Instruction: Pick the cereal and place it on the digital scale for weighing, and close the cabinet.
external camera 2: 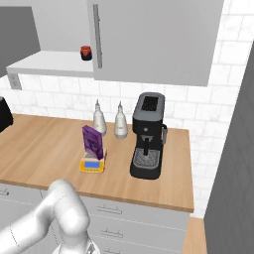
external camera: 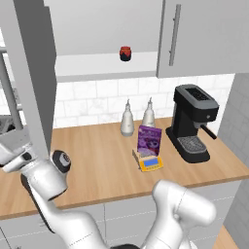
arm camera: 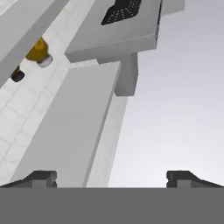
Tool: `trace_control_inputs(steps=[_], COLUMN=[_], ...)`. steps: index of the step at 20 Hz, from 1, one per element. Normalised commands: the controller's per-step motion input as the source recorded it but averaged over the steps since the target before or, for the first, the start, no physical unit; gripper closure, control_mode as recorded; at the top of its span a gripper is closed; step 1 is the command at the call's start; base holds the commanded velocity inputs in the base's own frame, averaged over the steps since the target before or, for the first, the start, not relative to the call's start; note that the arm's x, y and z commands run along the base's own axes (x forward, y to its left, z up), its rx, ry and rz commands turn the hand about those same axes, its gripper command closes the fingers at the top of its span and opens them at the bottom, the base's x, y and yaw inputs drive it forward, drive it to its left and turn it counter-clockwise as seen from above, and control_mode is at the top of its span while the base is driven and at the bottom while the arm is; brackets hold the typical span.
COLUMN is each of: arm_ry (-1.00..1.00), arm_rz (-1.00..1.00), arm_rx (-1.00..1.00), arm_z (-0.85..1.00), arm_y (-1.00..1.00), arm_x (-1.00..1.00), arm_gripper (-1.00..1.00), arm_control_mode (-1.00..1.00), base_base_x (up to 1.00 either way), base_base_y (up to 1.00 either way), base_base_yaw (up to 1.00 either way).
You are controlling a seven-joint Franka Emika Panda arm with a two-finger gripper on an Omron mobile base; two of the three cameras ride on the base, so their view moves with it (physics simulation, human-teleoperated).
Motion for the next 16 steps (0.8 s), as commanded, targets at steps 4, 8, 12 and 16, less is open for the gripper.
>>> trace_control_inputs(steps=[4, 8, 12, 16], arm_ry=[-0.14, -0.26, -0.28, -0.21], arm_rz=[-0.11, -0.1, -0.1, -0.11], arm_rx=[0.32, 0.3, 0.28, 0.32], arm_z=[0.32, 0.51, 0.62, 0.45], arm_y=[-0.15, -0.19, -0.2, -0.49], arm_x=[-0.11, -0.23, -0.28, -0.22], arm_gripper=[-1.0, -1.0, -1.0, -1.0], arm_control_mode=[-1.0, -1.0, -1.0, -1.0], base_base_x=[0.0, 0.0, 0.0, 0.0], base_base_y=[0.0, 0.0, 0.0, 0.0], base_base_yaw=[0.0, 0.0, 0.0, 0.0])
